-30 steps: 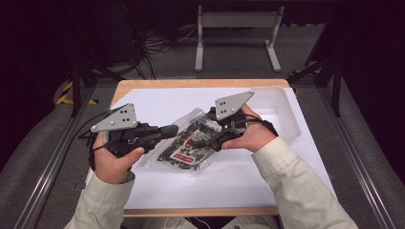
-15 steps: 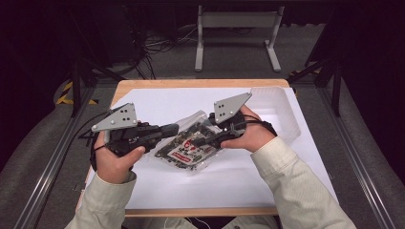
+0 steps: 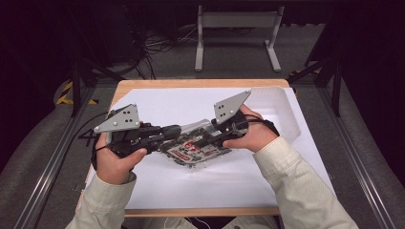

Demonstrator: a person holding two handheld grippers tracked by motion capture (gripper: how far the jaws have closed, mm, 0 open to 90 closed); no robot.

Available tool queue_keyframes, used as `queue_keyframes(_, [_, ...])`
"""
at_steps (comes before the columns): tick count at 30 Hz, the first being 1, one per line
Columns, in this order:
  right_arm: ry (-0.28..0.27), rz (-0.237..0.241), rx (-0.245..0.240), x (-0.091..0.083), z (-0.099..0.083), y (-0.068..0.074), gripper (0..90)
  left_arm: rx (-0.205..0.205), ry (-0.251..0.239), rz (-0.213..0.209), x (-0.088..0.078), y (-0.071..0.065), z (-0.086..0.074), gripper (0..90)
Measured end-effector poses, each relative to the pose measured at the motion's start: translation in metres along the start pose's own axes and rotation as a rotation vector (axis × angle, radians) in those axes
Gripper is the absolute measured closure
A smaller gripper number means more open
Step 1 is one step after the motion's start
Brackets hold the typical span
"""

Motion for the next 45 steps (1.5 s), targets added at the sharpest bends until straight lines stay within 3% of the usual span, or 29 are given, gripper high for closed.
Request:
queue_keyframes(1, [-0.001,-0.002,0.005,0.000,0.000,0.000,75.6,0.002,0.003,0.009,0.000,-0.001,0.000,80.0])
queue_keyframes(3, [-0.002,-0.015,0.004,-0.001,0.000,-0.001,75.6,0.021,0.007,0.029,0.000,-0.003,0.001,60.5])
queue_keyframes(4, [-0.004,-0.024,0.009,-0.002,0.000,-0.002,75.6,0.038,0.012,0.052,0.000,-0.003,0.001,60.5])
queue_keyframes(5, [-0.008,-0.030,0.013,-0.004,0.000,-0.003,75.6,0.047,0.018,0.079,-0.001,-0.003,0.001,52.1])
queue_keyframes(8, [-0.024,-0.043,0.028,-0.010,-0.001,-0.006,75.6,0.060,-0.005,0.104,-0.004,-0.002,0.003,40.2])
queue_keyframes(9, [-0.038,-0.059,0.032,-0.014,-0.002,-0.008,75.6,0.065,-0.014,0.114,-0.004,-0.001,0.004,30.9])
queue_keyframes(13, [-0.060,-0.092,0.036,-0.021,-0.003,-0.011,75.6,0.089,-0.027,0.148,-0.009,0.005,0.003,25.9])
queue_keyframes(15, [-0.100,-0.124,0.049,-0.030,-0.003,-0.014,75.6,0.083,-0.044,0.162,-0.014,0.009,0.004,21.2])
queue_keyframes(19, [-0.133,-0.164,0.060,-0.038,-0.002,-0.018,75.6,0.059,-0.079,0.188,-0.025,0.019,0.003,18.3])
queue_keyframes(24, [-0.181,-0.252,0.070,-0.053,-0.003,-0.026,75.6,0.046,-0.069,0.242,-0.033,0.029,-0.001,16.5])
queue_keyframes(33, [-0.293,-0.429,0.117,-0.087,-0.006,-0.042,75.6,-0.013,-0.021,0.239,-0.027,0.047,-0.019,14.0])
queue_keyframes(38, [-0.336,-0.493,0.143,-0.109,-0.016,-0.052,75.6,-0.052,-0.013,0.251,-0.022,0.060,-0.030,13.8])
queue_keyframes(45, [-0.381,-0.567,0.178,-0.130,-0.031,-0.064,75.7,-0.069,-0.004,0.253,-0.021,0.063,-0.034,14.0])
Point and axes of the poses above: each handheld gripper's, and its own axes: x roughly forward along the jaws, z roughly out of its top, y roughly to its left, the point moved 7 cm from there along x, roughly forward along the jaws, and after that the axes turned 2 degrees about -x, right-handed, at the moved point
